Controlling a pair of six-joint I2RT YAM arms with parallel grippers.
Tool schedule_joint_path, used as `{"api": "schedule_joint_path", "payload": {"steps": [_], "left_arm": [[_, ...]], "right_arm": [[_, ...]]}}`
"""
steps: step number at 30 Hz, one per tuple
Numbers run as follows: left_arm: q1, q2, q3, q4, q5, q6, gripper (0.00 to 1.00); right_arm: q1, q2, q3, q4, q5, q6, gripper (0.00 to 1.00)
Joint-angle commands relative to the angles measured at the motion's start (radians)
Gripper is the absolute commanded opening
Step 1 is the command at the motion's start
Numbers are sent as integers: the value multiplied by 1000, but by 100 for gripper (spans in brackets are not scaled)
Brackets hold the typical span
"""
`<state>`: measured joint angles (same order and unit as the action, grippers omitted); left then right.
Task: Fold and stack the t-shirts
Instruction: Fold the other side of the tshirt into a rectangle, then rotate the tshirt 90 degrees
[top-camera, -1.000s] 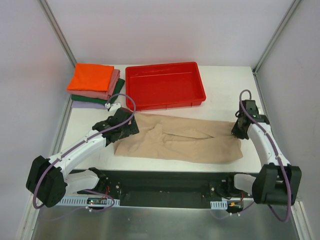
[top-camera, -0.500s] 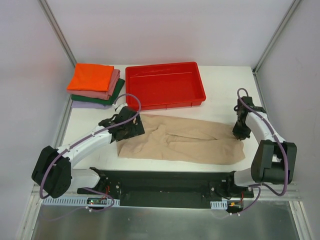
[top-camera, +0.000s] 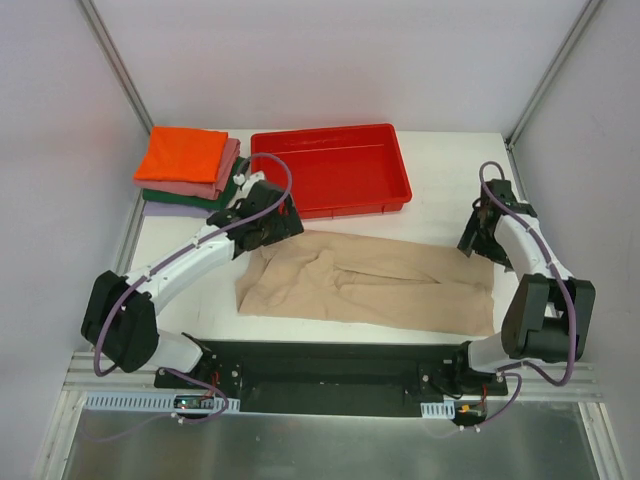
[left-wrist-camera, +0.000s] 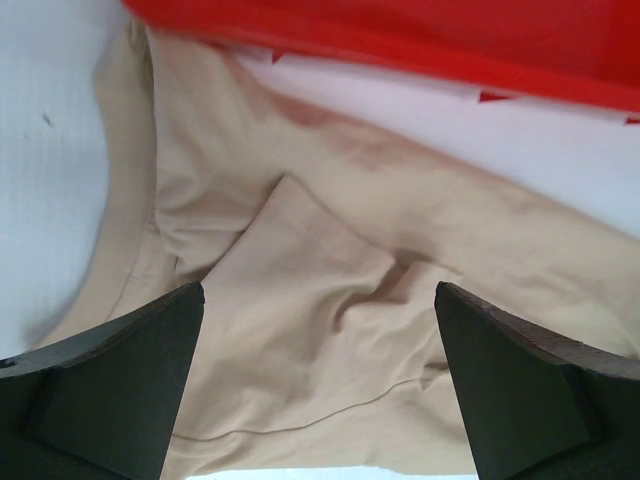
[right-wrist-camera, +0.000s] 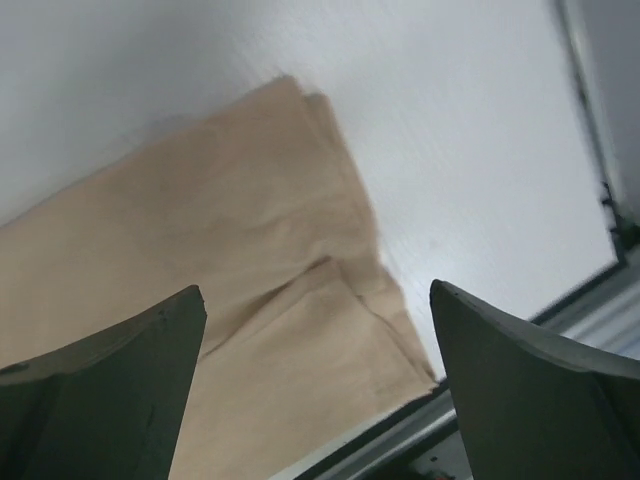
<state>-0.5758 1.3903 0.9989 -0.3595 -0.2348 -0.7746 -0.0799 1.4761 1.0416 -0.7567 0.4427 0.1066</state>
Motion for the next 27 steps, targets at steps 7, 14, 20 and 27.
{"api": "schedule_joint_path", "payload": {"steps": [7,14,20,27], "left_arm": [[45,217,262,16,5,81,99],[47,227,232,17,93,66,99],[-39,141,75,17,129,55,99],[-150,76,-16,22,147,37,99]], "right_arm": [[136,59,248,335,-739,-209,96],[247,453,645,318,-541,-232,99],[258,745,1012,148,-449,-226,83],[243,742,964,145,-270,-162,25]]}}
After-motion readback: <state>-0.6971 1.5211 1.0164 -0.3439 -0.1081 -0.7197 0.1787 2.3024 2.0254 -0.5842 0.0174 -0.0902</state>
